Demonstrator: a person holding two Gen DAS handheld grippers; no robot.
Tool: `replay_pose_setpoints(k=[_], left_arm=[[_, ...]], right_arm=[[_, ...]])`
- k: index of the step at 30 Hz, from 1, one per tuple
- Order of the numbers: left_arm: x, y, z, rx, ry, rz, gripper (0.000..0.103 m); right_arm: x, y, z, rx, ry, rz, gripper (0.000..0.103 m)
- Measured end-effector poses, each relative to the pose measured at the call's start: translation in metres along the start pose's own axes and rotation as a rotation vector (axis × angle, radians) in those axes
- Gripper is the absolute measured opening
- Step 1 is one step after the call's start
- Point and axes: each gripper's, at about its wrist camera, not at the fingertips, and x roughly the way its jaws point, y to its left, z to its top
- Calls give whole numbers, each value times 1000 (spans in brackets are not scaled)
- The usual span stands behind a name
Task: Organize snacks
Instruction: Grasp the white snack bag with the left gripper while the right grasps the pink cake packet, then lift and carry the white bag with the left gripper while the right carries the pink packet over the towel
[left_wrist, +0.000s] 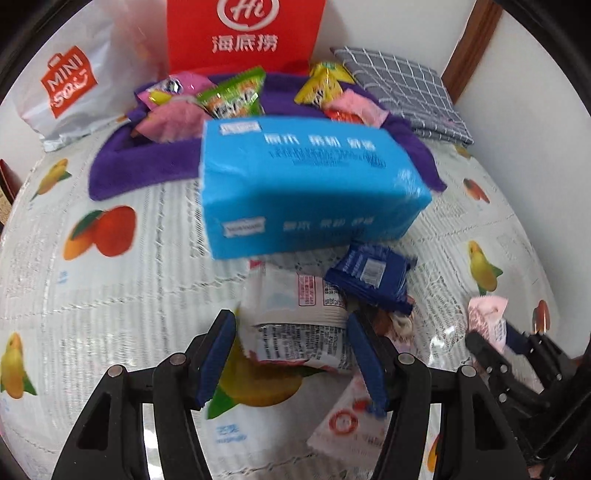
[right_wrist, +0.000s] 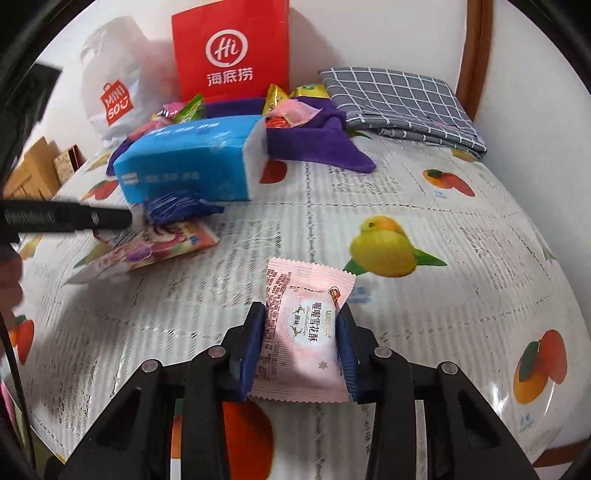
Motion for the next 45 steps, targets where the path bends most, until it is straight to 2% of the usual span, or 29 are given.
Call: replay_pose_setpoints(k=[3, 7, 10, 13, 17, 18, 21, 33, 40, 45], left_arm=[[4, -11, -5, 14, -19, 39, 69], [6, -23, -11, 43, -53, 112, 71], [6, -24, -14, 45, -78, 132, 71], [5, -22, -14, 21, -94, 139, 69], [4, -22, -18, 20, -136, 162, 63], [3, -20, -20, 9, -152, 160, 59], [0, -16, -23, -8, -173, 153, 57], [4, -23, -22, 10, -165, 172, 59], [-1, -14, -25, 5, -154, 150, 54], [-10, 0, -28, -24, -128, 83, 53]], right_arm=[[4, -1, 4, -18, -10, 6, 38], [10, -5, 12, -28, -4, 27, 38], [16, -4, 21, -65, -6, 32, 38], [26, -4, 30, -84, -1, 55, 38], [37, -13, 43, -47, 23, 123, 39], [38, -13, 45, -43, 24, 128, 39], [40, -13, 47, -38, 26, 134, 40], [40, -13, 46, -47, 26, 126, 40], [39, -17, 45, -23, 17, 137, 35], [32, -19, 40, 6, 16, 128, 34]])
